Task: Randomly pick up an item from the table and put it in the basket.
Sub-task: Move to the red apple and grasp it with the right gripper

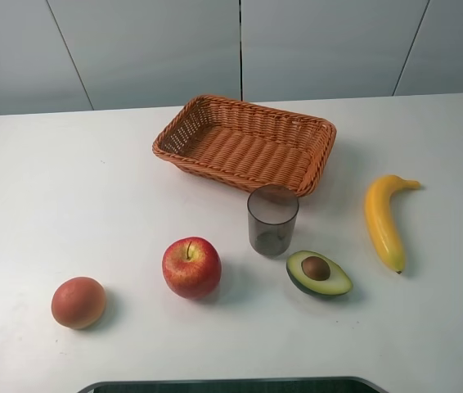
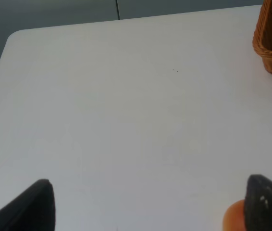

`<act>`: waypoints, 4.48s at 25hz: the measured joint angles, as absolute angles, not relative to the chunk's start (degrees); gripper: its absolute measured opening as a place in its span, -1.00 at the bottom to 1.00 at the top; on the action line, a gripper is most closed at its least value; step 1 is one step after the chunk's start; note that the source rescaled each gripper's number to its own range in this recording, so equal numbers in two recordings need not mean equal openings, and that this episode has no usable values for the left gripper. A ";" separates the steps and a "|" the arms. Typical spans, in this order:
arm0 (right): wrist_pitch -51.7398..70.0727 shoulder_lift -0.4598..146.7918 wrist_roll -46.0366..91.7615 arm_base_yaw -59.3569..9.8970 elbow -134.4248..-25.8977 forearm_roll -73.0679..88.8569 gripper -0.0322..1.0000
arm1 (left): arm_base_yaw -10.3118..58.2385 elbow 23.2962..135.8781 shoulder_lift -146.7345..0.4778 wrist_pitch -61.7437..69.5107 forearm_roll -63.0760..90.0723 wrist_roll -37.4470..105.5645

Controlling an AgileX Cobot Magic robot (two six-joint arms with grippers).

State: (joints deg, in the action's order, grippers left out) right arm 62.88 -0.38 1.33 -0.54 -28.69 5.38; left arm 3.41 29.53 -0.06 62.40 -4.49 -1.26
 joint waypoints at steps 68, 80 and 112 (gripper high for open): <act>62.57 48.94 25.13 -22.42 -46.89 12.45 1.00 | 3.41 29.53 -0.06 62.40 -4.49 -1.26; 60.41 82.24 20.38 -52.66 -68.36 6.50 1.00 | 3.41 29.53 -0.06 62.40 -4.49 -1.26; 48.76 114.13 21.70 -58.63 -76.80 3.89 1.00 | 3.41 29.53 0.00 62.40 -4.49 -1.26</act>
State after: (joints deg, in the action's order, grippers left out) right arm 48.76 114.13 21.70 -58.63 -76.80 3.89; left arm 3.41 29.53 0.00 62.40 -4.49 -1.26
